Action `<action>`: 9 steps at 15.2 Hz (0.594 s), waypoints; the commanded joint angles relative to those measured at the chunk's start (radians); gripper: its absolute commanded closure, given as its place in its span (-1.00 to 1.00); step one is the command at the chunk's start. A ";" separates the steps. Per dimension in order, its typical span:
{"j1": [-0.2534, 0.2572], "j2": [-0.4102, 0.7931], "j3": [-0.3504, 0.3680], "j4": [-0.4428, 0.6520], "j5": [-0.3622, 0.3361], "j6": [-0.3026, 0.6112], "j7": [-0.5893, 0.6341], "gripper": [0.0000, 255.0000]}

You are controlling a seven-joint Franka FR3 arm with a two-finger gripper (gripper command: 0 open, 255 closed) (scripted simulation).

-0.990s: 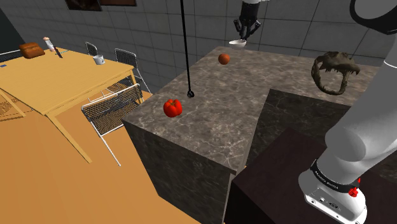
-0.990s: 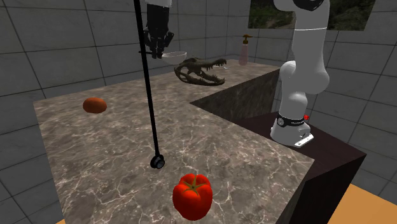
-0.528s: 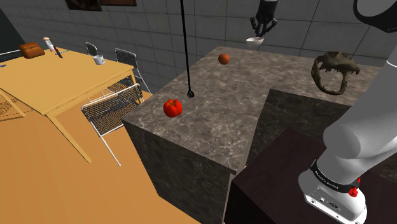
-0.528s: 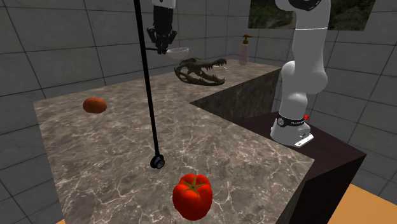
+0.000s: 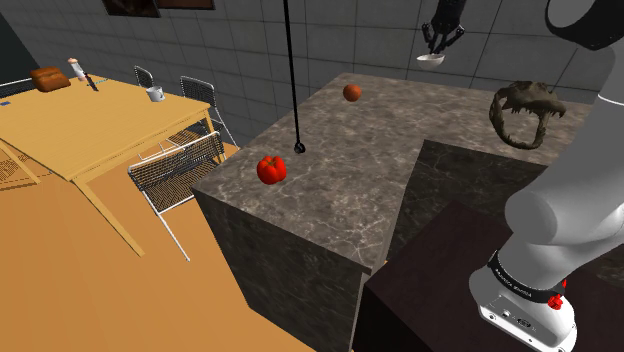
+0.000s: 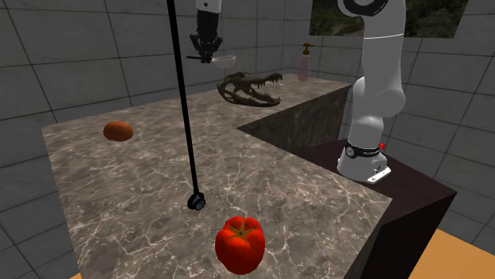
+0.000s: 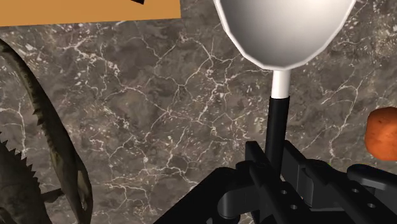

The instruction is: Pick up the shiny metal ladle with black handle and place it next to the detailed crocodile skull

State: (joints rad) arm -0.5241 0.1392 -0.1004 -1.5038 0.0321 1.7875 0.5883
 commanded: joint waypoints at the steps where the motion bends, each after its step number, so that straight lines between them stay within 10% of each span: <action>1: -0.026 0.014 -0.018 0.021 0.011 -0.008 -0.047 1.00; 9: -0.066 0.043 -0.042 -0.009 0.028 0.047 -0.115 1.00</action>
State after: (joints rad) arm -0.5916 0.1875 -0.1430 -1.4906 0.0615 1.8183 0.4726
